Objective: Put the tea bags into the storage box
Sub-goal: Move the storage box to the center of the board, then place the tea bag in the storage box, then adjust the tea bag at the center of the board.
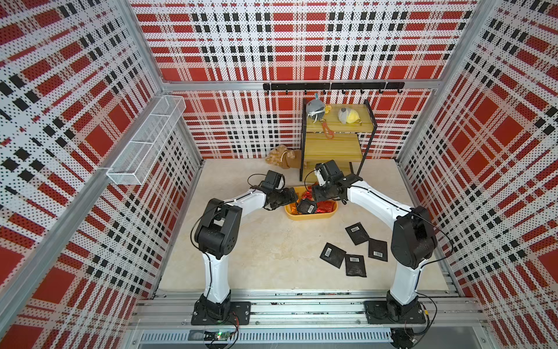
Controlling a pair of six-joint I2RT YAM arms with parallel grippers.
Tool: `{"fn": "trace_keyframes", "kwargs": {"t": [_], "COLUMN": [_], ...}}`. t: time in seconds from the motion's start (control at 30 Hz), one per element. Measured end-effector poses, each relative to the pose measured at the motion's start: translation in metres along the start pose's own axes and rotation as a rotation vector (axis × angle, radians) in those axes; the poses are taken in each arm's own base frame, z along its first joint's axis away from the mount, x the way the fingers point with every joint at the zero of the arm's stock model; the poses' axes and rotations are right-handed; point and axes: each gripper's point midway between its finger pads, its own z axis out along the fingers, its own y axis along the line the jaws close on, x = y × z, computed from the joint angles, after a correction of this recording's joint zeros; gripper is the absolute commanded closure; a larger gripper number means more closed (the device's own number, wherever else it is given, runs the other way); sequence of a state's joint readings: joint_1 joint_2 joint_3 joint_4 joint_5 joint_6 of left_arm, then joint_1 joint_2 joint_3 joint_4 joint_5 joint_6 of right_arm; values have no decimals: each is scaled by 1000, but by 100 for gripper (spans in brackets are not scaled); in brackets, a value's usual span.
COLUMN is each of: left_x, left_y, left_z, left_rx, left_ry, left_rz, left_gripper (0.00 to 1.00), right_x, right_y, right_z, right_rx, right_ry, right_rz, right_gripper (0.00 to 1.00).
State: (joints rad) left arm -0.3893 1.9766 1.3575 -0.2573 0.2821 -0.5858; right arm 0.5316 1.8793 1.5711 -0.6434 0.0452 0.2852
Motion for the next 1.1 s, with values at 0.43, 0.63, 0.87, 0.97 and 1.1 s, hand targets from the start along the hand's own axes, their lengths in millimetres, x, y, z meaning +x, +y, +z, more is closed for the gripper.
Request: {"fn": "trace_keyframes", "kwargs": {"t": [0.43, 0.63, 0.87, 0.97, 1.1], "left_x": [-41, -31, -6, 12, 32], "left_y": [-14, -21, -29, -23, -16], "left_z": [-75, -112, -142, -146, -142], "left_rx": [29, 41, 54, 45, 16], "left_ry": [-201, -256, -287, -274, -252], "left_rz": [-11, -12, -2, -10, -9], "left_gripper": [1, 1, 1, 1, 1], "right_x": [7, 11, 19, 35, 64], "right_y": [-11, -19, -35, -49, -80], "right_z": [14, 25, -6, -42, -79], "right_rx": [55, 96, 169, 187, 200], "right_ry": [24, 48, 12, -20, -50], "right_rz": [-3, 0, 71, 138, 273], "right_gripper": [35, 20, 12, 11, 11]}}
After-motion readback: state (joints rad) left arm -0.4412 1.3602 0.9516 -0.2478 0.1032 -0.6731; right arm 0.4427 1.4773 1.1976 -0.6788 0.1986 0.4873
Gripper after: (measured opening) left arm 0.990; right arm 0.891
